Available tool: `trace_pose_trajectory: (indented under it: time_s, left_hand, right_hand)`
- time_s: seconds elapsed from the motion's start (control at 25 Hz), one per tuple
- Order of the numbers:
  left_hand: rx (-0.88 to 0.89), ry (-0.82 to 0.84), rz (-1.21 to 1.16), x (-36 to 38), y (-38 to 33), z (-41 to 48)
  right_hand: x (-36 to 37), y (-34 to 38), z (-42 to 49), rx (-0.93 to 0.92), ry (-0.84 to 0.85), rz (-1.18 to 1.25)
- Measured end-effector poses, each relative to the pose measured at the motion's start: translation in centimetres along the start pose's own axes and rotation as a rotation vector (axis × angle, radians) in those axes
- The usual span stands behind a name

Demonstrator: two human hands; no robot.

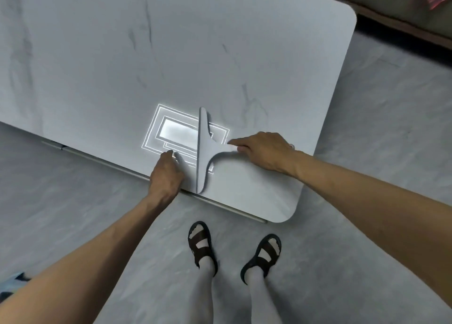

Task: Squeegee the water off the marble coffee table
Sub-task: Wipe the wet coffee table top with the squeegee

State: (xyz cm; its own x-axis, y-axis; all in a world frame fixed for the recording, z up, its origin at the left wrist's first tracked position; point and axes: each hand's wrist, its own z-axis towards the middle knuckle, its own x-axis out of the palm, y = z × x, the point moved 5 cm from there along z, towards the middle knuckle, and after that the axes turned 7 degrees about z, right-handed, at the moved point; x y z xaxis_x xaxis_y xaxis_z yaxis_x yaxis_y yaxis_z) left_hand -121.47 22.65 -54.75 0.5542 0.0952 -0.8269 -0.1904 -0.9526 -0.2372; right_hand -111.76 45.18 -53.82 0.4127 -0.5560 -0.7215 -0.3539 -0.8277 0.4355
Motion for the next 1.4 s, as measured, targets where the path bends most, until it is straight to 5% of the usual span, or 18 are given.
trace_pose_trajectory:
  time_s: [0.24,0.4,0.56,0.84,1.16,1.28,1.4]
  left_hand:
    - [0.269,0.131,0.117,4.4,-7.7,-2.5]
    - [0.202,0.201,0.161,6.2,-9.5,-2.9]
    - [0.17,0.158,0.116,5.8,-9.3,-3.1]
    - [0.167,0.171,0.144,6.3,-8.9,-3.3]
    - [0.074,0.258,0.187,7.2,-9.2,-2.8]
    - [0.122,0.19,0.149,6.0,-9.5,-3.0]
    - [0.07,0.073,0.111,3.7,-8.4,-2.4]
  right_hand:
    - [-2.3,-16.3,-14.6,0.337,-0.148,-0.056]
    - [-4.8,-21.2,-19.7,0.436,-0.176,-0.146]
    - [-6.1,-17.6,-18.5,0.298,-0.184,-0.095]
    - [0.7,-6.3,-11.1,-0.169,0.22,-0.324]
    - [-7.8,-17.8,-15.5,0.121,0.106,-0.42]
    - [-11.2,-18.6,-15.1,0.191,-0.001,-0.531]
    - [-11.8,-15.2,-11.4,0.192,-0.143,-0.35]
